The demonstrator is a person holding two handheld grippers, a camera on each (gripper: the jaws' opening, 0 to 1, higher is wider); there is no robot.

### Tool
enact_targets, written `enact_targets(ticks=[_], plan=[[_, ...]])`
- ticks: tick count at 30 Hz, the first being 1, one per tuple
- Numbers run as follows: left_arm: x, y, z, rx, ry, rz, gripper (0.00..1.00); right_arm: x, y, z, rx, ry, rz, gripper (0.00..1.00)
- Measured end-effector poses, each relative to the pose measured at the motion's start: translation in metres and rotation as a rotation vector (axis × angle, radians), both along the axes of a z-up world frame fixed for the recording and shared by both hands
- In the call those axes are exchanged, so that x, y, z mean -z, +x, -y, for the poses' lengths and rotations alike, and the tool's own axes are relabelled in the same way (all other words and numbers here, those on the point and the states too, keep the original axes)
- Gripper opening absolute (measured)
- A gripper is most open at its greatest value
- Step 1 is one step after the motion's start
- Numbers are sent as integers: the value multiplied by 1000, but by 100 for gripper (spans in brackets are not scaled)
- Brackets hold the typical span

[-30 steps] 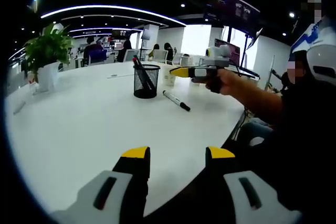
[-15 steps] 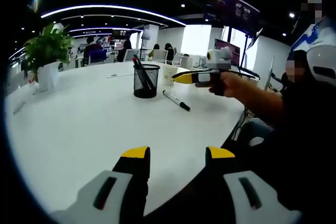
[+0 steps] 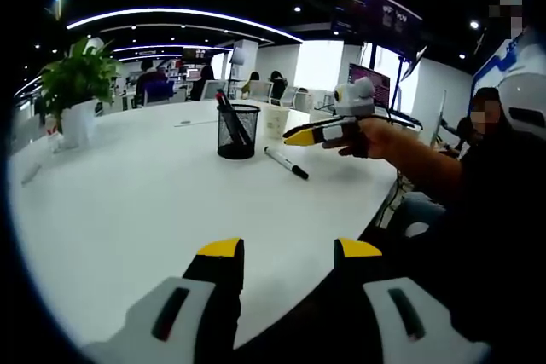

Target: Place the scattered laser pointers and whiteboard markers into the pen holder and stack the scattered paper cups together

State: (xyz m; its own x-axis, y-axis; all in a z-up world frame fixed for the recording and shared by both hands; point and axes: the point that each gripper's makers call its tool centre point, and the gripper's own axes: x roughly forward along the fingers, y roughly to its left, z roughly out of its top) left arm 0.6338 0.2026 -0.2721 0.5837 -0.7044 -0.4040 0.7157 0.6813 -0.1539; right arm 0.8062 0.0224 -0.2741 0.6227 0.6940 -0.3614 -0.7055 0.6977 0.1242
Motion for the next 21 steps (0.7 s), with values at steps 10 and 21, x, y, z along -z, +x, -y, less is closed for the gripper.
enact_targets(ticks=[10, 21], plan=[[0, 2, 0, 1, -1, 0, 44, 6, 2, -3, -6, -27, -36, 51], [1, 2, -1, -1, -2, -2, 44, 16, 1, -12, -15, -45, -77, 52]])
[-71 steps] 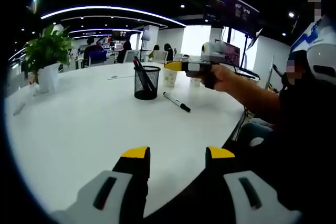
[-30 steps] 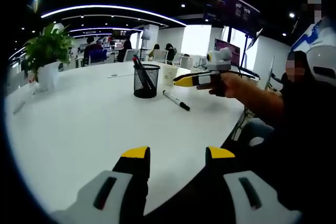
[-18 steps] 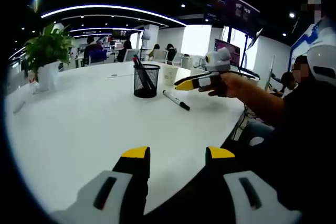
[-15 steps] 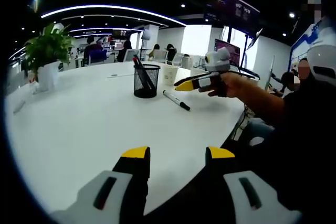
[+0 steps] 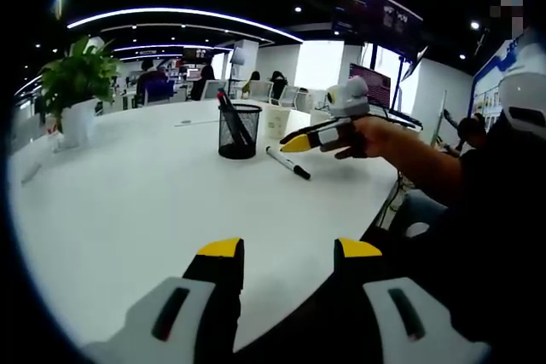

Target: Place the scattered laser pointers and whiteboard markers into the pen holder and stack the scattered paper cups together

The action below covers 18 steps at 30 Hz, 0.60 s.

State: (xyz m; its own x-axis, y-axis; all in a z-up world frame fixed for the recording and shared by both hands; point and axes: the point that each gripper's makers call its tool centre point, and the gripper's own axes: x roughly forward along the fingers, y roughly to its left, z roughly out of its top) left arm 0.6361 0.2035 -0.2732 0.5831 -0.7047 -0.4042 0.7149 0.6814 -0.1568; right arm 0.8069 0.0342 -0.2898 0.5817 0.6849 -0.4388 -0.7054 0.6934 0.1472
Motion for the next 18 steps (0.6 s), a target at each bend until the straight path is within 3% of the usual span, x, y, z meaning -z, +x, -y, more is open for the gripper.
enact_targets(ticks=[18], plan=[[4, 0, -1, -7, -4, -8, 44, 18, 8, -5, 4, -39, -24, 51]])
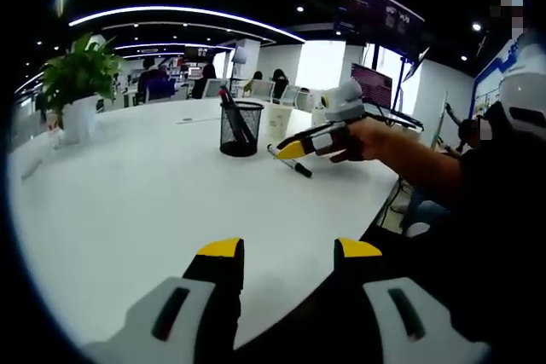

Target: Place the scattered laser pointers and whiteboard markers into the pen holder and stack the scattered paper cups together

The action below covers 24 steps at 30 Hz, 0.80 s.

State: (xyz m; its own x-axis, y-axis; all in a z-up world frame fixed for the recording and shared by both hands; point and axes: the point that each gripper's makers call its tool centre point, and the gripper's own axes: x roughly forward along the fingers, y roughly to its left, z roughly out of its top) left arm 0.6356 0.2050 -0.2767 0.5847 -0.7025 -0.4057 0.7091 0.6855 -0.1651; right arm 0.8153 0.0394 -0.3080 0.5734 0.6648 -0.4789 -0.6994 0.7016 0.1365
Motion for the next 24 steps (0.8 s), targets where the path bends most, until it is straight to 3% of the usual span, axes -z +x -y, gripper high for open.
enact_targets(ticks=[8, 24], plan=[[1, 1, -2, -5, 0, -4, 43, 3, 0, 0, 3, -34, 17, 49], [3, 2, 2, 0, 0, -11, 43, 7, 0, -2, -25, -85, 48, 28]])
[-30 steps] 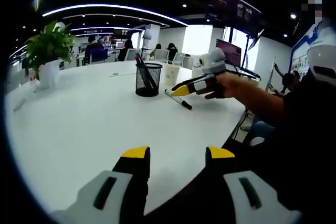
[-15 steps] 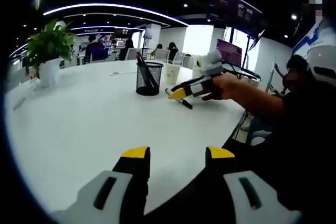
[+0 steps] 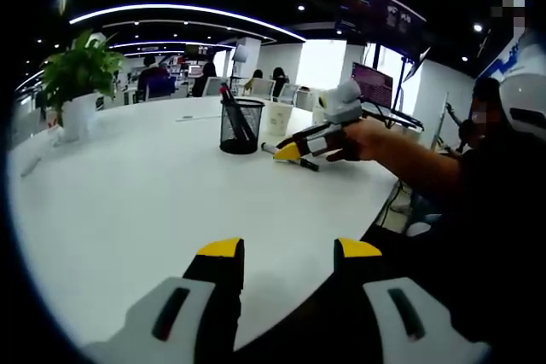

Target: Place the scattered laser pointers and whiteboard markers into the pen holder and stack the scattered paper cups together

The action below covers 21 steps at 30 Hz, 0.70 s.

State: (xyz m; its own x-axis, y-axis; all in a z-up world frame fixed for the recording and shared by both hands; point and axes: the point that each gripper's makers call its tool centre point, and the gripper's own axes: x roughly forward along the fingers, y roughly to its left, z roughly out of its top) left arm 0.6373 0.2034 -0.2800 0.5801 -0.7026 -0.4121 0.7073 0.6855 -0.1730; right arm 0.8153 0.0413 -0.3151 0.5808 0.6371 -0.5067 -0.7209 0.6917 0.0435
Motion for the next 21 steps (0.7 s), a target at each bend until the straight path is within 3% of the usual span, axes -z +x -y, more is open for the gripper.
enact_targets(ticks=[11, 21], plan=[[0, -1, 1, 2, 2, 0, 43, 0, -3, 6, -20, -93, 44, 14], [-1, -2, 1, 3, 2, 4, 43, 0, -9, 9, -28, -121, 45, 13]])
